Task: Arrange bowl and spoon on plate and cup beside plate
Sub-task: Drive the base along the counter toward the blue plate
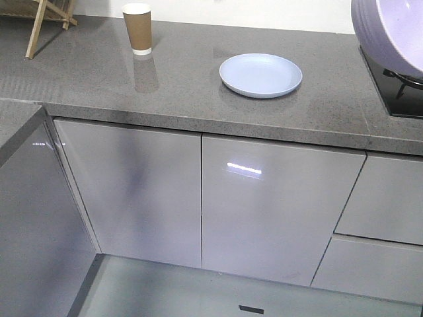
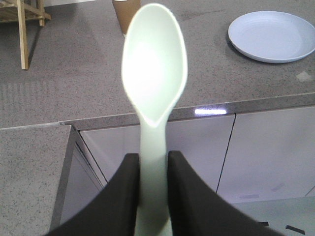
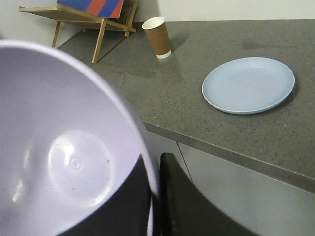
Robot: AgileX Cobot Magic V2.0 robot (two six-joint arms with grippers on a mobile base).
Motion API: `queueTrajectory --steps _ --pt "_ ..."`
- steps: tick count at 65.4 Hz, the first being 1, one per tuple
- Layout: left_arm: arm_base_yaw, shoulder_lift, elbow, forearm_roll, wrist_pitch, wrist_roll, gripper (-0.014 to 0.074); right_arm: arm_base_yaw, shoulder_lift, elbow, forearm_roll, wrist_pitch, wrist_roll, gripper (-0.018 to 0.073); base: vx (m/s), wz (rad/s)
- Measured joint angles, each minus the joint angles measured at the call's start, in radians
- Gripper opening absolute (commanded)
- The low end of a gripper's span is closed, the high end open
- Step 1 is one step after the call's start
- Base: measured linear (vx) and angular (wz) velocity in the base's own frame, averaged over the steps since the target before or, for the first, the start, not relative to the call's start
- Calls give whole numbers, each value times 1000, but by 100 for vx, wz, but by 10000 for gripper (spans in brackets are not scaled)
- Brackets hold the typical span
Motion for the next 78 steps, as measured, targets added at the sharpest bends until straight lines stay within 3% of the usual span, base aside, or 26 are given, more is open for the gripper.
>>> queueTrajectory --steps 78 --pt "0 0 0 0 0 0 -6 0 0 0 0 0 -1 -6 10 1"
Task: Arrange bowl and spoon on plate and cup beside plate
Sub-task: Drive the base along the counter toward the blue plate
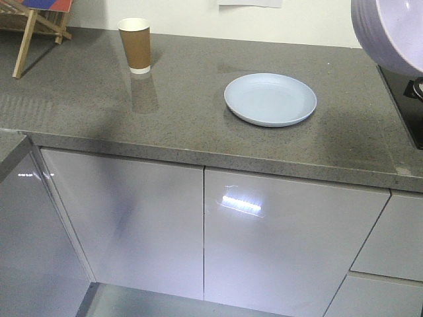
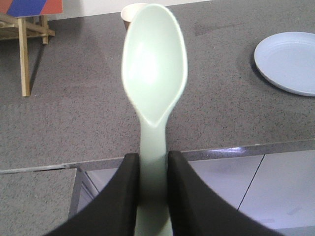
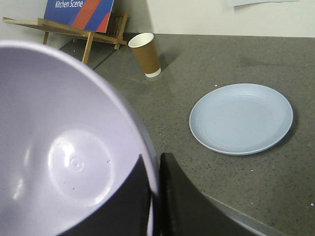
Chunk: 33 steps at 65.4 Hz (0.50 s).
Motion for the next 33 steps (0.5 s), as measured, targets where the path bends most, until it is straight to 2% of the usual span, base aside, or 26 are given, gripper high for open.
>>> queueTrajectory --steps 33 --pt "0 0 0 0 0 0 -6 0 0 0 0 0 0 -6 7 -12"
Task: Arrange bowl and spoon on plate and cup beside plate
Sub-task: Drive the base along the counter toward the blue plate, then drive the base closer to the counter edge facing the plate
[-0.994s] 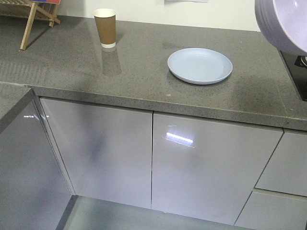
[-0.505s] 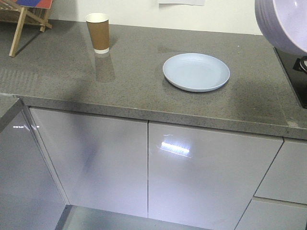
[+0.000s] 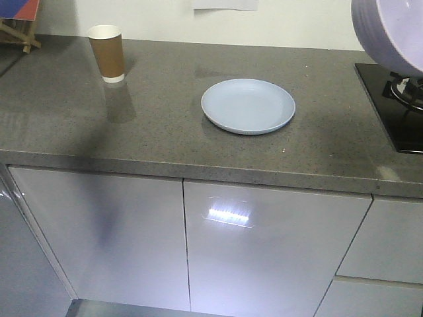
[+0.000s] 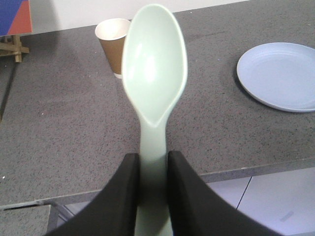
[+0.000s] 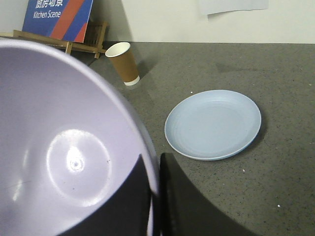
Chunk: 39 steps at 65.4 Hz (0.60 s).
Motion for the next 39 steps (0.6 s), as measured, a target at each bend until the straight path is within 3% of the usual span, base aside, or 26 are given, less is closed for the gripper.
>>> queueTrajectory --steps 39 --pt "0 0 0 0 0 0 -6 0 0 0 0 0 0 -6 4 0"
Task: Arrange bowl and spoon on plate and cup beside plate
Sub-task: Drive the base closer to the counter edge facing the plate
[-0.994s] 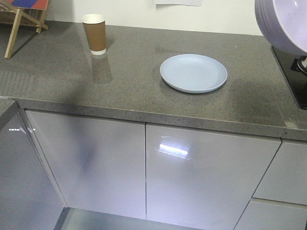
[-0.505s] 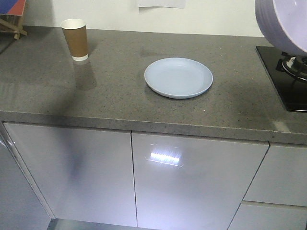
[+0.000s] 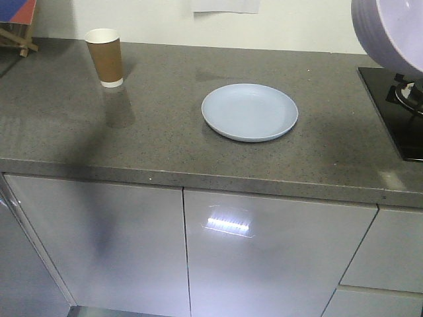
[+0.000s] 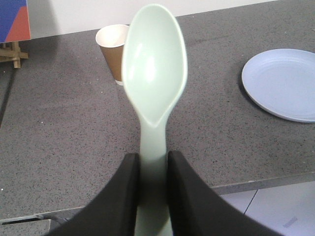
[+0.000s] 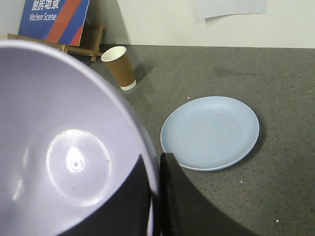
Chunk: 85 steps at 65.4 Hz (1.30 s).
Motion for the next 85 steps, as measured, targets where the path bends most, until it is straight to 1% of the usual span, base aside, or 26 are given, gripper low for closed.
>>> queueTrajectory --steps 85 --pt "0 0 0 0 0 0 -6 0 0 0 0 0 0 -6 4 0"
